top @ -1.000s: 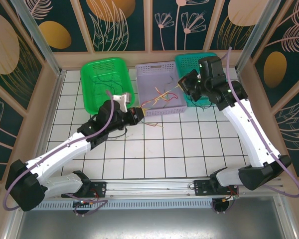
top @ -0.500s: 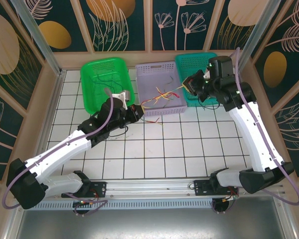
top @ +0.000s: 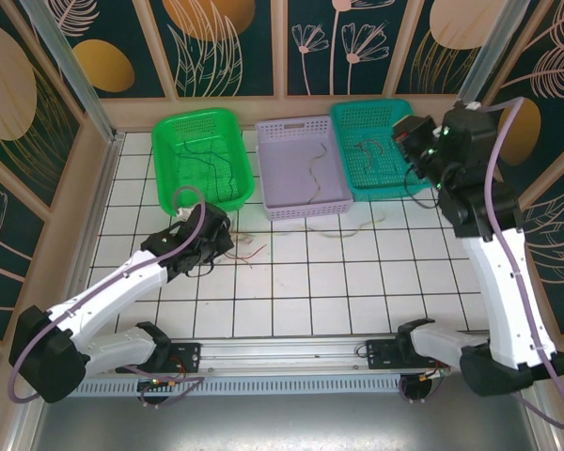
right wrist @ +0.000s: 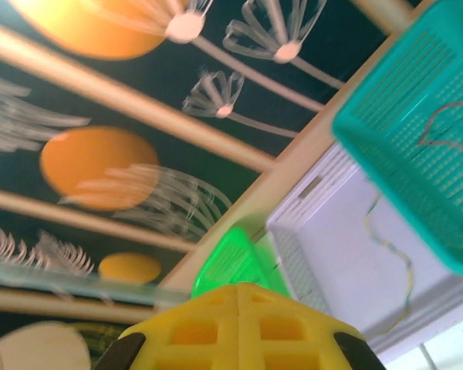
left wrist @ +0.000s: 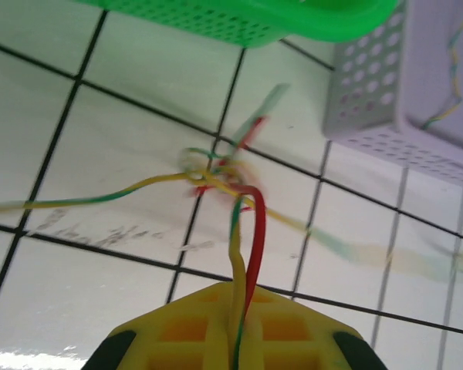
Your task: Untangle the cables
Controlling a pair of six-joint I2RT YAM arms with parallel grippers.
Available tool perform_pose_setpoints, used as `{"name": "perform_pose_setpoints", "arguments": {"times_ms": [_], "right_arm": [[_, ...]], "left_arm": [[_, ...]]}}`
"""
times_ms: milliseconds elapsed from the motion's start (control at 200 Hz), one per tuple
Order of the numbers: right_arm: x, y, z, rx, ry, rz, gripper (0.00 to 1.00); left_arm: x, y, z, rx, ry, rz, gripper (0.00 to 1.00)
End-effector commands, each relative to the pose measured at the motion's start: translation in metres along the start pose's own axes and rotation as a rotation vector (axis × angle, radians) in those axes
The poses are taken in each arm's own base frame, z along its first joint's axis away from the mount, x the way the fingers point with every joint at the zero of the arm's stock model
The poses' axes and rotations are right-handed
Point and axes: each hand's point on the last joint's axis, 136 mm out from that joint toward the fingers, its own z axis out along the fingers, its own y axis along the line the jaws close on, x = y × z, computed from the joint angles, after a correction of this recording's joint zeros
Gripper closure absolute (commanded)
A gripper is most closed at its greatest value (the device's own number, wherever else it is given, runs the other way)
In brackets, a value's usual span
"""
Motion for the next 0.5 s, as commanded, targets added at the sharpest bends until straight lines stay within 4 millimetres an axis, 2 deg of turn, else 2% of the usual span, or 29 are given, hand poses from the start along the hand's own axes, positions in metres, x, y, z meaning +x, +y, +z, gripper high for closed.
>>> {"name": "perform_pose_setpoints", "arguments": {"times_ms": [0,130,225,295,395,450,495], "right_arm": [[0.040,-0.029,0.010,0.091,0.044,0.014,1.00],[0.098,-0.056,0.027,0.120,0.198,0.010,1.00],[0.155,-0.061,0.044,0.059,0.387,-0.006,1.00],[0.196,-0.074,0.052,0.081,0.527,0.010,0.87],[0.246,-0.074,0.054,0.098,0.679,-0.018,0.60],[0.267,-0.078,0.053,0.141,0.744,-0.032,0.51],[0.281,-0.078,0.053,0.159,0.785,-0.037,0.48]], "left_arm": [[-0.025,-0.050,-0.027,0.207,-0.076,0.038,1.00],[-0.020,-0.073,-0.033,0.306,-0.040,0.122,1.00],[-0.016,-0.081,-0.036,0.369,-0.029,0.137,1.00],[-0.018,-0.083,-0.037,0.381,-0.038,0.116,1.00],[-0.020,-0.083,-0.034,0.373,-0.039,0.071,1.00],[-0.019,-0.085,-0.032,0.380,-0.031,0.048,1.00],[-0.019,-0.086,-0.030,0.386,-0.027,0.032,1.00]]}}
